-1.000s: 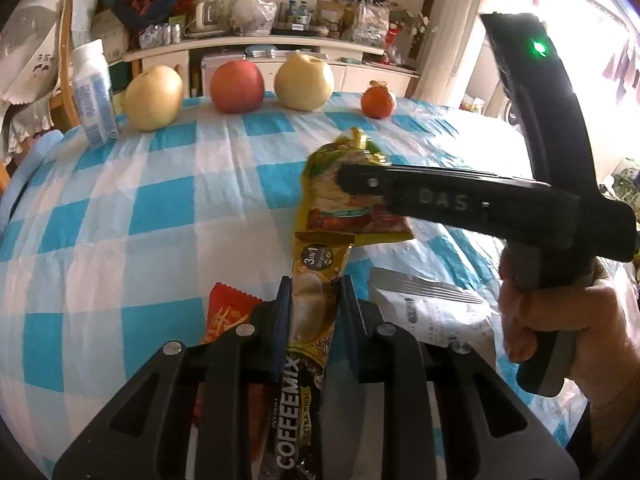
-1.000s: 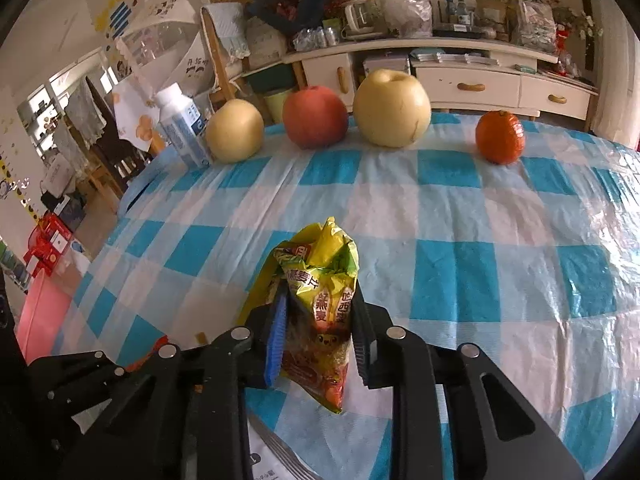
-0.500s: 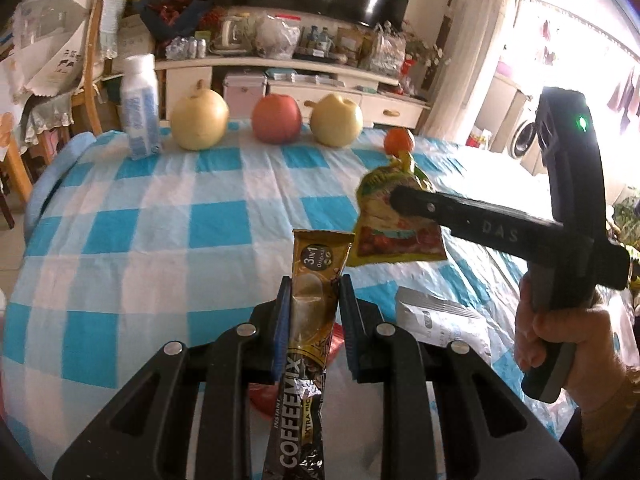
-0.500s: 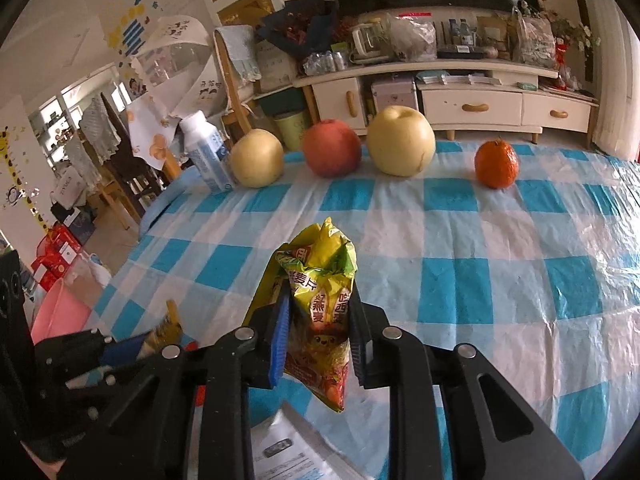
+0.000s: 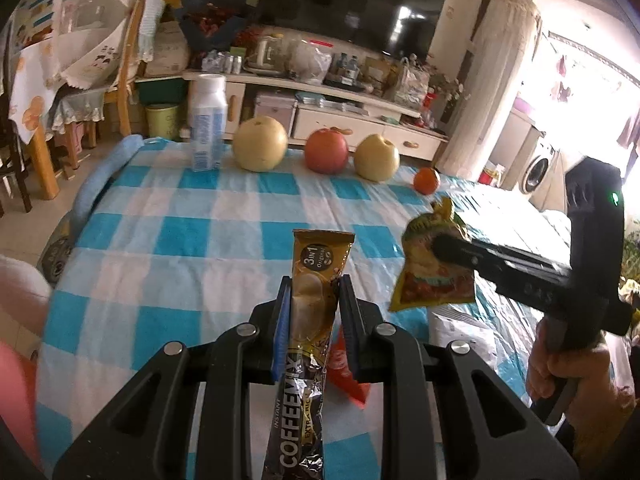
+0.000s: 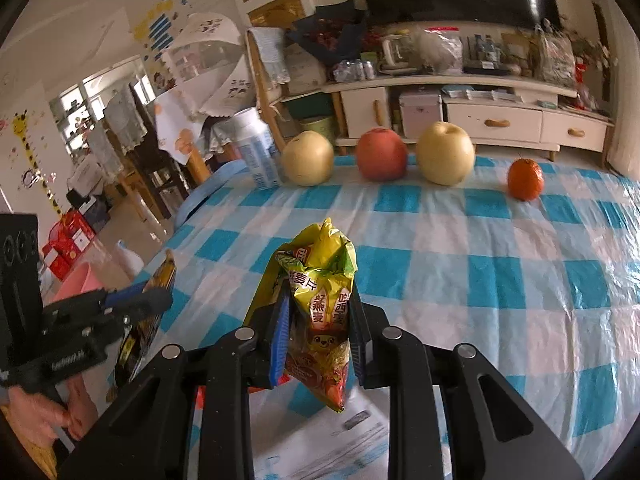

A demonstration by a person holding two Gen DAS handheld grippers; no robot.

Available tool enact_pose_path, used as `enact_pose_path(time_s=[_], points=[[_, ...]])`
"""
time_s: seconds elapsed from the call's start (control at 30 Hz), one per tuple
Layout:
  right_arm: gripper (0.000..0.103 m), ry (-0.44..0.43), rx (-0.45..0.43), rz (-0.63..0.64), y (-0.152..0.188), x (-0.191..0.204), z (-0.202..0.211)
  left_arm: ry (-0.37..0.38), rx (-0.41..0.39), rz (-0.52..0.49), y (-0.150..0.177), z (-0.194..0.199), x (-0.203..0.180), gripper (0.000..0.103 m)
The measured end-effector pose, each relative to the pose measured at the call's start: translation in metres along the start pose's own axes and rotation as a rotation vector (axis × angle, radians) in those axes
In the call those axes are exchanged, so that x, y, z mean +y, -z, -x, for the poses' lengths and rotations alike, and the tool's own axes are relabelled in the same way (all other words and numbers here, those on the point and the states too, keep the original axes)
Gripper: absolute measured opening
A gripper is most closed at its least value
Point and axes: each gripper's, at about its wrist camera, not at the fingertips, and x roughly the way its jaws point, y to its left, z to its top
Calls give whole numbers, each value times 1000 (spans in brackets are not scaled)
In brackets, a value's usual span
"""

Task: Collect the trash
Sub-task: 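Lift and carry packet and yellow bag over the pink bucket with both tools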

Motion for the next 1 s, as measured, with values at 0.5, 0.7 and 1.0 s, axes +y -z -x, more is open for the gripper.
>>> enact_pose_path(time_s=[0.5, 0.7, 1.0], points=[[27, -71, 4, 66, 6, 76, 0, -78, -71, 91, -1, 44, 57, 25], [27, -120, 22, 114, 10, 122, -8, -112, -108, 145, -3, 63, 82, 25], [27, -254, 52, 148, 10, 207, -29, -203, -170, 277, -1, 105, 138, 25]])
